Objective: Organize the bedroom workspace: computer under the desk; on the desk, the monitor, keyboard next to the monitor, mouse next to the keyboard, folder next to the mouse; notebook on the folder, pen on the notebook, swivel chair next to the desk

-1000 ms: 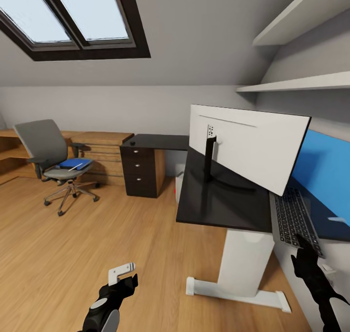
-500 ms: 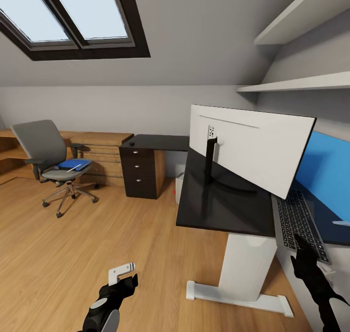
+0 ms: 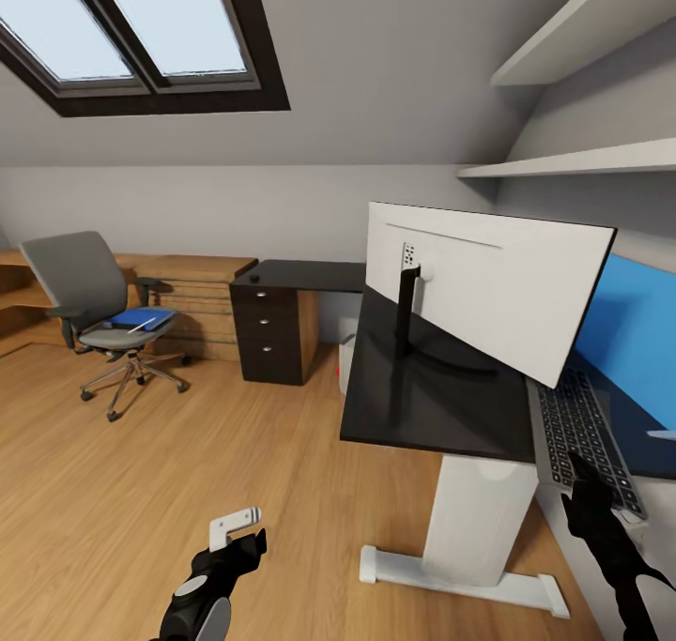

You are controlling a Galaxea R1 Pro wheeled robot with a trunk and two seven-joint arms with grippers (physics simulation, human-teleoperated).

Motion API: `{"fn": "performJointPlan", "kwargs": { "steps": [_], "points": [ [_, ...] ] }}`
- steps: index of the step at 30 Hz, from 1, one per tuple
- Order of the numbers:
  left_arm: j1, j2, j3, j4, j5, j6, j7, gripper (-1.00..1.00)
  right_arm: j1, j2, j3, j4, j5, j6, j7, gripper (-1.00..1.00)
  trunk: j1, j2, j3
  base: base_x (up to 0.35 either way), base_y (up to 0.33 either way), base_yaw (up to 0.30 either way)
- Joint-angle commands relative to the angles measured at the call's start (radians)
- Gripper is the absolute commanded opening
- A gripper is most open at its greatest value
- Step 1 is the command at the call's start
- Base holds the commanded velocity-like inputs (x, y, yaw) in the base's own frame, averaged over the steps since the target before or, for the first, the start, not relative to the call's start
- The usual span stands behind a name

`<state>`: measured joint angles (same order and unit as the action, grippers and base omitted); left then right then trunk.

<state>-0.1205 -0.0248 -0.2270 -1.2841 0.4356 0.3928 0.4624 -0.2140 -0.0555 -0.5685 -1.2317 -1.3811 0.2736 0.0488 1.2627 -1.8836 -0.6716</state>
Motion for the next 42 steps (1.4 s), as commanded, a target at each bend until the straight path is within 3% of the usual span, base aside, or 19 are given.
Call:
{"fn": "performJointPlan", "kwargs": {
  "steps": [1,22,23,42],
  "points": [
    [-0.001,0.0,-0.002,-0.001,0.009,0.002,0.009,1.0,-0.001,0.0,-0.002,0.0,-0.006,0.006,0.002,1.0,0.0,0.0,-0.001,0.052,0.0,0.0],
    [-0.001,0.0,-0.002,0.0,0.009,0.003,0.01,1.0,-0.001,0.0,-0.002,0.0,-0.004,0.006,0.002,1.0,0.0,0.0,-0.001,0.005,0.0,0.0],
    [-0.001,0.0,-0.002,0.0,0.009,0.003,0.01,1.0,-0.001,0.0,-0.002,0.0,-0.004,0.006,0.001,-1.0,0.0,0.0,-0.001,0.0,0.0,0.0],
    [-0.001,0.0,-0.002,0.0,0.009,0.003,0.01,1.0,-0.001,-0.001,-0.002,-0.002,-0.004,0.007,0.001,-1.0,0.0,0.0,-0.001,0.0,0.0,0.0]
  ]
}}
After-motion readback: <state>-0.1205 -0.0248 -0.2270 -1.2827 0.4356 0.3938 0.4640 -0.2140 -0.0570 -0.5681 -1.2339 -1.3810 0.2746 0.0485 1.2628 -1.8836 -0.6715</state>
